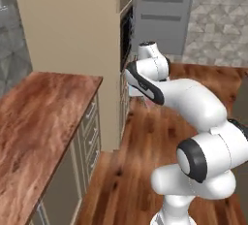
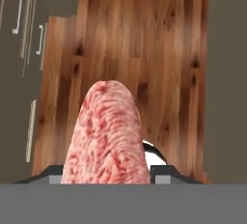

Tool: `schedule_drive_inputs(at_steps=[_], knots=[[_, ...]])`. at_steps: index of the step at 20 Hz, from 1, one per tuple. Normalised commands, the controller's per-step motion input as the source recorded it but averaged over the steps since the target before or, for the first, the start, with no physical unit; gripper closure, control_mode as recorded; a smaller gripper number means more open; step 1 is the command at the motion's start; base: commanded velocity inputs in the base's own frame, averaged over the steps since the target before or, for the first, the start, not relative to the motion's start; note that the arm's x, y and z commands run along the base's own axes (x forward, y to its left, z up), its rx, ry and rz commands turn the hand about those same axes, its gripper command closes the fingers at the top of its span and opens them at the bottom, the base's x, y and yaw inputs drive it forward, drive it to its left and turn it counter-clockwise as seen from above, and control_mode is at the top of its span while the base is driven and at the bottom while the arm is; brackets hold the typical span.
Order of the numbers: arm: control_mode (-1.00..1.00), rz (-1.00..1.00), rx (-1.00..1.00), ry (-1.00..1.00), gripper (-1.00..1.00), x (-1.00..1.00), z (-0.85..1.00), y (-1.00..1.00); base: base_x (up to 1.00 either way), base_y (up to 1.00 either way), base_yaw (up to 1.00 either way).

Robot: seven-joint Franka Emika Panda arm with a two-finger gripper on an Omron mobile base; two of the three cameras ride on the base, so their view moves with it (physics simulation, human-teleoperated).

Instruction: Take the steak from the fridge and place it on the digital scale on the counter by the fridge. Wait a few seconds for a reading, then move it to the plate on the dining counter.

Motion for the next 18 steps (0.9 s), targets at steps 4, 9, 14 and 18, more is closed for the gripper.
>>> schedule_drive_inputs(at_steps=[4, 9, 14, 18], knots=[[1.00, 0.00, 0.00, 0.00, 1.00, 0.00, 0.00, 0.00, 0.00, -0.21, -0.93], [1.00, 0.00, 0.00, 0.00, 1.00, 0.00, 0.00, 0.00, 0.00, -0.30, -0.91], [1.00, 0.00, 0.00, 0.00, 1.00, 0.00, 0.00, 0.00, 0.00, -0.31, -0.87], [1.00, 0.00, 0.00, 0.00, 1.00, 0.00, 0.00, 0.00, 0.23, 0.03, -0.80]])
